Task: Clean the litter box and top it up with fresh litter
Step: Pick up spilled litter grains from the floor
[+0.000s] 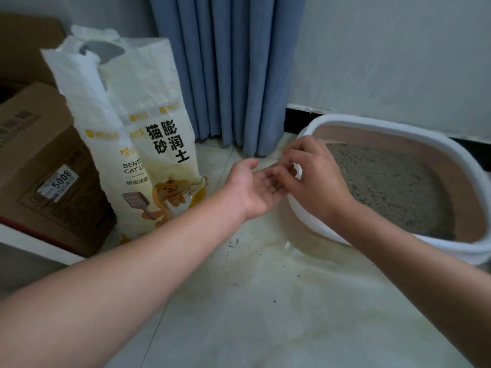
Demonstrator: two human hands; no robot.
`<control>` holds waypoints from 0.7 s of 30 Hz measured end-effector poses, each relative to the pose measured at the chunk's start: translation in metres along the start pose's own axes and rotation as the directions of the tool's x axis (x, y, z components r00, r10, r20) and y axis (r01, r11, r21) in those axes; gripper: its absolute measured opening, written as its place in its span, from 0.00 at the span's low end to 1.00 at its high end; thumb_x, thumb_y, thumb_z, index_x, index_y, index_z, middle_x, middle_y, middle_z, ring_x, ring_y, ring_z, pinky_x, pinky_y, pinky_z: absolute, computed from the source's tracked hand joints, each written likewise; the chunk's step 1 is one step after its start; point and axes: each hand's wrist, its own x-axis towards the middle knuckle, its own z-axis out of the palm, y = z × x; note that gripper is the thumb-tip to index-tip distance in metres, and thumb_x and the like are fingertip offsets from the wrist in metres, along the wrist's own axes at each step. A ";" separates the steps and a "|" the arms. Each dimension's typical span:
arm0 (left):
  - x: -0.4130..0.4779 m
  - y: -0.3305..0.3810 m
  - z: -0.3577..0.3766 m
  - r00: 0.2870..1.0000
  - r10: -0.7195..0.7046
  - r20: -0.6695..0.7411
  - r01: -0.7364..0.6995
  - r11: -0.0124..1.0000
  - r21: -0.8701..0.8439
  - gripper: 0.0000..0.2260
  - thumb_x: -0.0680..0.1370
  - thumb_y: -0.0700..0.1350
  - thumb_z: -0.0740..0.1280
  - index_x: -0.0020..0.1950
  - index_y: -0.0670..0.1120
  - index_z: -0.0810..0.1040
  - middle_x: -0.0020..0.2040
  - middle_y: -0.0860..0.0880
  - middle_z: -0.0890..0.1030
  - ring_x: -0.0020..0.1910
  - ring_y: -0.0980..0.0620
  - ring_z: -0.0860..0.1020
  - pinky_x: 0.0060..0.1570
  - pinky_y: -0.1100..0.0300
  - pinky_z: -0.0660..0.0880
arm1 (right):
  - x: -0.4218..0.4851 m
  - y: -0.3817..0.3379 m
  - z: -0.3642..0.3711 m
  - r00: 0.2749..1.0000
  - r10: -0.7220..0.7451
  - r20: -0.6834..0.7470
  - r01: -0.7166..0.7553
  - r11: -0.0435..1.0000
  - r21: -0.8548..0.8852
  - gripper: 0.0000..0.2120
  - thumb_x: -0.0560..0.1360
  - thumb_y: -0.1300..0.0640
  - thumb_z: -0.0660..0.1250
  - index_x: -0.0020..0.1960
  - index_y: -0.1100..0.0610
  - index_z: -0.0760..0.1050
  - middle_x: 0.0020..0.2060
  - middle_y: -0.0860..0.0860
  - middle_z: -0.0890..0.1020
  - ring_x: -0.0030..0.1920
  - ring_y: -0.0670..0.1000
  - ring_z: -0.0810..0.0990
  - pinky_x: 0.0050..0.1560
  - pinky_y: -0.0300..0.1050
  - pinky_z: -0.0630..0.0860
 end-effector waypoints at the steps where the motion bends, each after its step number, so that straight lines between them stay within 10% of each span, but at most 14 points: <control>1: -0.001 -0.001 0.005 1.000 0.008 0.003 -0.008 1.000 -0.002 0.24 0.84 0.52 0.54 0.65 0.34 0.77 0.59 0.37 0.82 0.55 0.43 0.81 0.51 0.50 0.80 | 0.001 0.000 -0.005 1.000 0.004 -0.029 -0.004 1.000 0.006 0.06 0.73 0.53 0.70 0.42 0.56 0.81 0.46 0.48 0.77 0.48 0.52 0.74 0.50 0.51 0.73; 8: -0.003 -0.020 0.033 0.999 0.009 0.053 -0.009 1.000 -0.002 0.22 0.84 0.51 0.55 0.52 0.36 0.80 0.44 0.38 0.85 0.37 0.44 0.85 0.36 0.55 0.83 | 0.002 0.007 -0.024 0.992 0.050 -0.120 -0.051 0.999 -0.005 0.04 0.71 0.53 0.74 0.40 0.52 0.82 0.45 0.45 0.77 0.49 0.50 0.72 0.50 0.46 0.72; 21: 0.028 -0.015 0.064 0.988 0.126 0.084 -0.124 0.992 -0.030 0.21 0.84 0.50 0.54 0.59 0.35 0.79 0.50 0.38 0.84 0.52 0.43 0.82 0.53 0.51 0.79 | 0.011 0.036 -0.030 0.935 0.246 -0.255 -0.181 0.950 0.252 0.06 0.75 0.56 0.68 0.49 0.51 0.84 0.48 0.43 0.81 0.53 0.46 0.76 0.56 0.44 0.73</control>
